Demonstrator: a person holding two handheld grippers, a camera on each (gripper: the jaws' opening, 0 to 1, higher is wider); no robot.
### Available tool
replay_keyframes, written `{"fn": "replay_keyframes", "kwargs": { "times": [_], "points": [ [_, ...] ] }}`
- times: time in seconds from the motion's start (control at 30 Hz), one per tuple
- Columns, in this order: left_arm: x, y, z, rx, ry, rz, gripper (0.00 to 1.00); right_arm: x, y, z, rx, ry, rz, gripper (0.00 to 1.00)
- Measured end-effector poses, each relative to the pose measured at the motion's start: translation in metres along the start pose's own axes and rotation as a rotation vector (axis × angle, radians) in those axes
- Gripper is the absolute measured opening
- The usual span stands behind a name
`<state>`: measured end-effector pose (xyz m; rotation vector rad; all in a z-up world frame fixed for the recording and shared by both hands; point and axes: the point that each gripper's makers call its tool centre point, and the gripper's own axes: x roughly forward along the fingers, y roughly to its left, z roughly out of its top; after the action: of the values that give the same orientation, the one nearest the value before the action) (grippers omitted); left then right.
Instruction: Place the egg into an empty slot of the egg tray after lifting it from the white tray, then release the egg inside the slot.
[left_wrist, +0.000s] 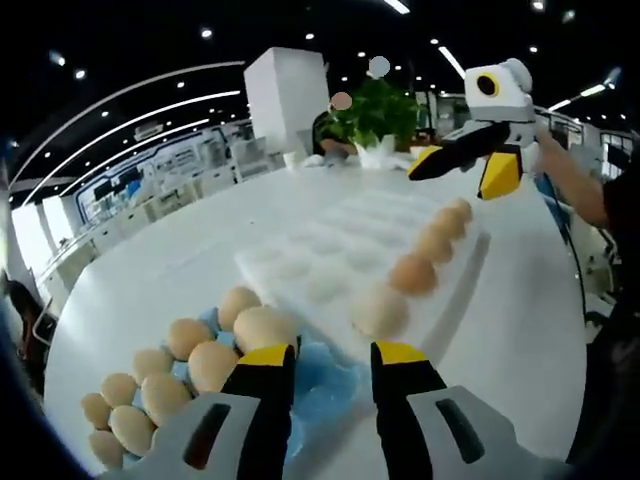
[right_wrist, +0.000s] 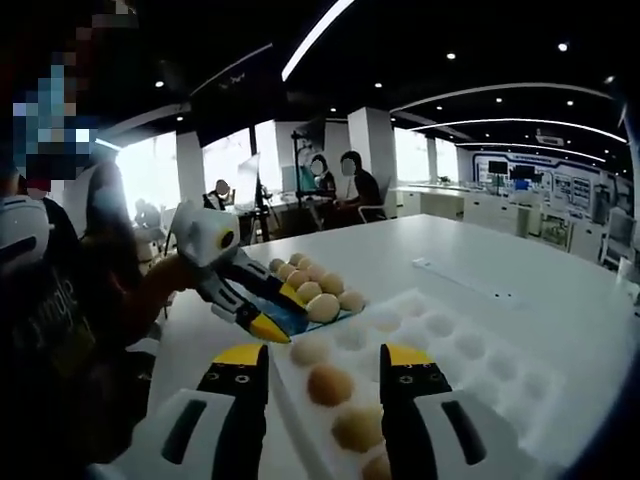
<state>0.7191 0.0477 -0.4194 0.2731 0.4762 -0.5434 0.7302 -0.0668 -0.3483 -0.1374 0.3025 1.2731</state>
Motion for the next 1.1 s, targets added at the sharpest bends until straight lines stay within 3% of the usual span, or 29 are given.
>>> {"fn": "replay_keyframes", "kwargs": {
  "times": [0.13,0.43,1.1],
  "points": [
    [-0.005,0.001,0.001,0.008,0.002,0.006,0.36,0.000,0.000,-0.002,-0.002,0.003,0.000,0.47],
    [-0.015,-0.008,0.009,-0.015,-0.043,-0.036,0.37,-0.014,-0.010,-0.013,0.023,0.007,-0.037,0.47],
    [-0.017,-0.015,0.014,-0.033,-0.080,-0.072,0.38,-0.061,-0.041,-0.037,0.038,0.039,-0.154,0.47]
  ]
}}
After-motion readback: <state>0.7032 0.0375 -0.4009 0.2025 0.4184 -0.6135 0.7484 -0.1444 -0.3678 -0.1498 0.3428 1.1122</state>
